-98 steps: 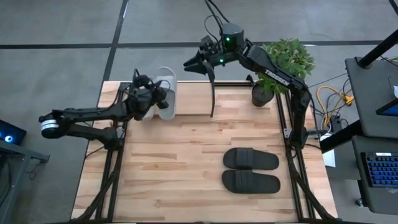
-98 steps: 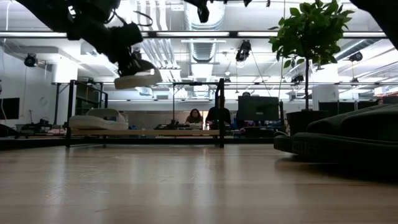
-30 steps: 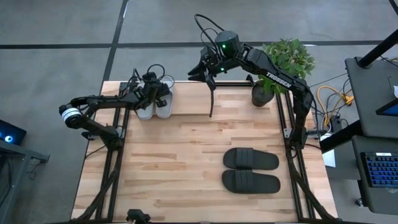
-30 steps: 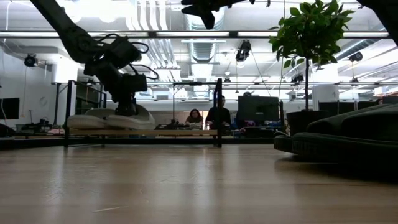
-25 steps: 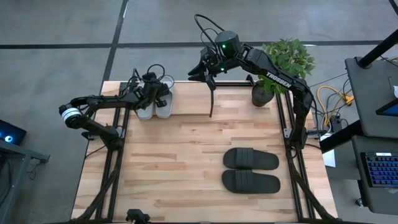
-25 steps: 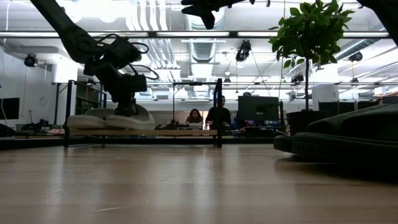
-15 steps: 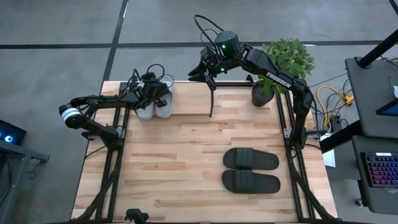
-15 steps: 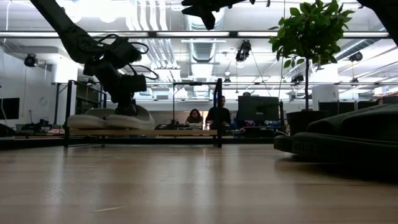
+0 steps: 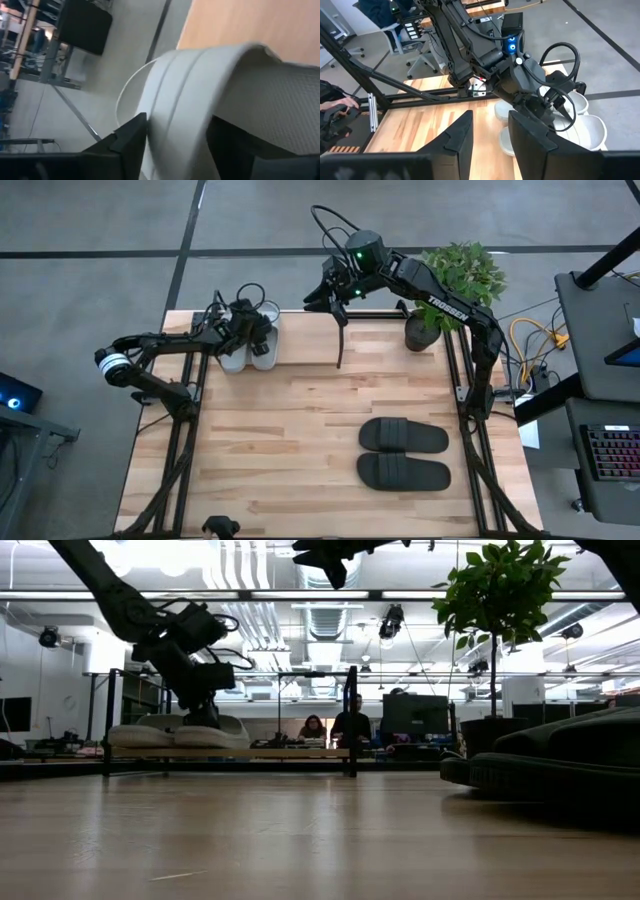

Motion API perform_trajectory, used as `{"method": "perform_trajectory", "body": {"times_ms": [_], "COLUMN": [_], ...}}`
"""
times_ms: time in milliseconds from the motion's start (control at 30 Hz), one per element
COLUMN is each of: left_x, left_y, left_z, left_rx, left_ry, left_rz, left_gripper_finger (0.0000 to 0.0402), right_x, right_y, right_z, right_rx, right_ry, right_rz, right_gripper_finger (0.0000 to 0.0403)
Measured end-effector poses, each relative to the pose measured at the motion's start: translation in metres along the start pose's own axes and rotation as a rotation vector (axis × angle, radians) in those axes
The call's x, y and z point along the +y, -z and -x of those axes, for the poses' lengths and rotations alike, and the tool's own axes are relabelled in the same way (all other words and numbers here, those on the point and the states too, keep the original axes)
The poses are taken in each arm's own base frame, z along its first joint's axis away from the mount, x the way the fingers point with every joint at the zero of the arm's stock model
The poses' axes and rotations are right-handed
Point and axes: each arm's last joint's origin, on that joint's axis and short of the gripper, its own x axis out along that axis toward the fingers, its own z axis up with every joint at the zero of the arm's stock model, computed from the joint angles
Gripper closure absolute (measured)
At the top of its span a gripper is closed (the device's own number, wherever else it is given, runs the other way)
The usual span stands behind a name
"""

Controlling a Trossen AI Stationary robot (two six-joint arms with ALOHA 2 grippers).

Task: Pick and place slides into the shelf
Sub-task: Put the gray slides on the shelf, then put the top black slides on the shelf

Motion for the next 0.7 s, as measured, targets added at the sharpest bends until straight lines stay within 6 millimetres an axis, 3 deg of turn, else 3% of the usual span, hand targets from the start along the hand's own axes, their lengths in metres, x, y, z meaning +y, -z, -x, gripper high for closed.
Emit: {"method": "perform_trajectory", "body": {"times_ms": [400,700], "left_x": [0.005,0.016], "left_y": [-0.004,-0.007], "left_z": [0.012,0.027], "left_rx": [-0.056,-0.1], "left_ry": [0.095,0.06], "left_rz": [0.04,0.058], "left_gripper_finger": [0.0202,0.0202], "right_x": [-0.002,-0.003], "right_y": [0.005,0.007], "right_z": [-0.003,-0.005], "right_rx": [0.017,0.022], "right_ry": [-0.001,-0.001], "right_rz": [0.002,0.006], "right_gripper_finger": [0.0296,0.0303]}}
